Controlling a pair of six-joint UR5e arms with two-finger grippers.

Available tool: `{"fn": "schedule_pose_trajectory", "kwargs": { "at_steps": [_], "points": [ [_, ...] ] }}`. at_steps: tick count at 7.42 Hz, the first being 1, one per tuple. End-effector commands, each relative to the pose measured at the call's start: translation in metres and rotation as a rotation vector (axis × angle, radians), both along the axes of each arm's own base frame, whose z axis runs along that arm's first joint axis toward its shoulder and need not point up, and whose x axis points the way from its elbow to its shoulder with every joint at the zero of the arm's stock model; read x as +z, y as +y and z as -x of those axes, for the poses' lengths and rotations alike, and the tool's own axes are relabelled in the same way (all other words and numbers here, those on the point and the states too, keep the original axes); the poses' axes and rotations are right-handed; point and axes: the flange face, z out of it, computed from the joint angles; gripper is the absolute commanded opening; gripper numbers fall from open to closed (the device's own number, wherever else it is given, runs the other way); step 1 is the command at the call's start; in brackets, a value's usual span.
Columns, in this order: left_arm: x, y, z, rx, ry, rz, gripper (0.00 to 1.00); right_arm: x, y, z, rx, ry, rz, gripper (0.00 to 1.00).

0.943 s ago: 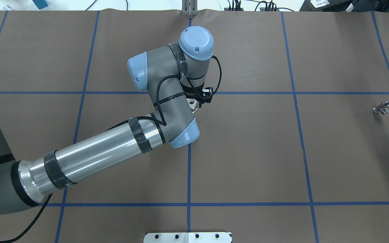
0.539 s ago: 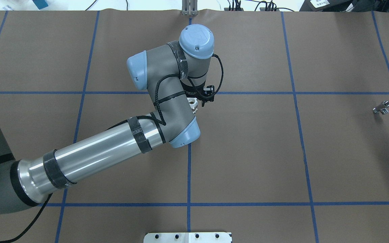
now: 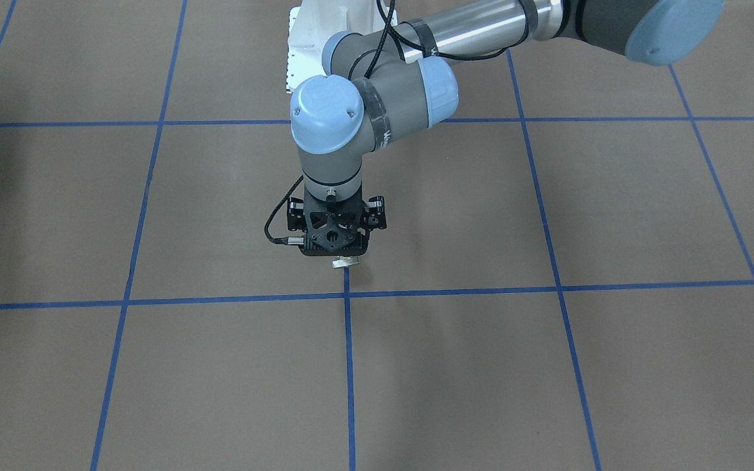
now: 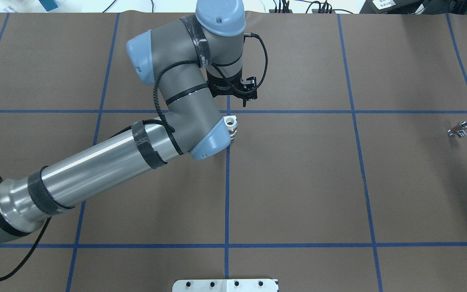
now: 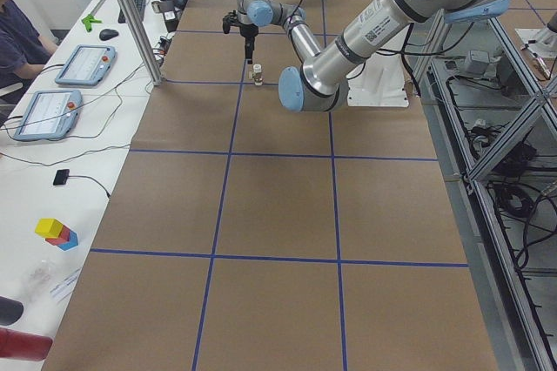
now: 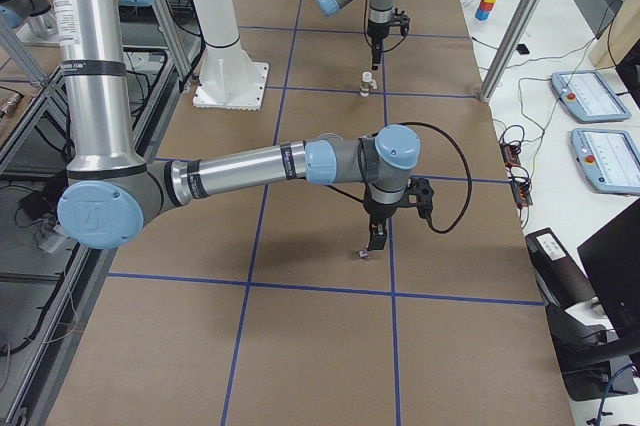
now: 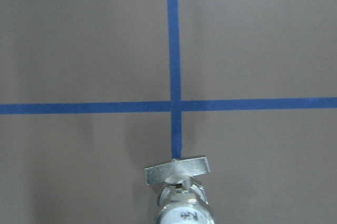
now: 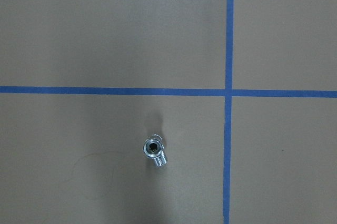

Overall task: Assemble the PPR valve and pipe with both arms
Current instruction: 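Raise the left gripper off the valve while the right gripper moves toward the chrome fitting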

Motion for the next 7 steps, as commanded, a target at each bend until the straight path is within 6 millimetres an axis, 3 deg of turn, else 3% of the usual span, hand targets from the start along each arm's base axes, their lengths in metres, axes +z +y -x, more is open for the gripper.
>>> {"fn": "schedule_pose_trajectory", "kwargs": {
  "at_steps": [1, 2, 3, 7],
  "points": [
    [0.057, 0.015, 0.1, 0.025, -0.002, -0.074, 0.99, -0.004, -0.003, 0.035, -0.065, 0.019, -0.11, 1.0],
    [0.076, 0.017, 0.131, 0.05, -0.028, -0.11, 0.99, 0.003, -0.003, 0.042, -0.078, 0.012, -0.127, 1.0],
    [0.087, 0.019, 0.137, 0.06, -0.037, -0.117, 0.99, 0.017, -0.004, 0.043, -0.079, 0.013, -0.103, 0.99],
    [0.088, 0.019, 0.136, 0.063, -0.037, -0.118, 0.99, 0.09, -0.017, 0.074, -0.102, -0.009, -0.171, 0.99]
  ]
}}
